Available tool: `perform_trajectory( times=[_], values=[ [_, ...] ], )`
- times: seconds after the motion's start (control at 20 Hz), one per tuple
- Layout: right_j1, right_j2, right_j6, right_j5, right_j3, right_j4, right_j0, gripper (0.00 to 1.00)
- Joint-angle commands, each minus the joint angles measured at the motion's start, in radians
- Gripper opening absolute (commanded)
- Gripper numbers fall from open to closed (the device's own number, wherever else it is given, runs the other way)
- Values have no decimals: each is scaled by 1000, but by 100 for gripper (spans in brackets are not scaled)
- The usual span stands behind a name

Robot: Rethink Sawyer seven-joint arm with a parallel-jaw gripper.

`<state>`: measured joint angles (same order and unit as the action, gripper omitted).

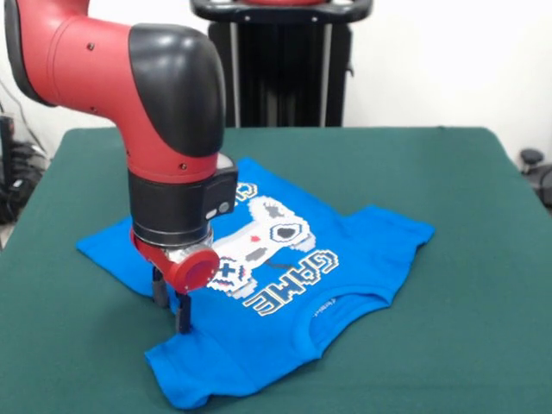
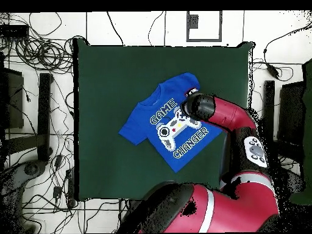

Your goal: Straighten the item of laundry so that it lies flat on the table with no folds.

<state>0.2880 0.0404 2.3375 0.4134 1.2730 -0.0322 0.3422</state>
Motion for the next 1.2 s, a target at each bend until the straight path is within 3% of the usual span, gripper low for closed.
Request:
perform_trajectory(
  times=[0.05,0.4,1.2],
  values=[
    [-18,-140,28,-34,115,-9,-30,100],
    [-14,-156,36,-108,150,-22,-9,100],
    [158,-127,53,-68,282,-3,-23,100]
  ],
)
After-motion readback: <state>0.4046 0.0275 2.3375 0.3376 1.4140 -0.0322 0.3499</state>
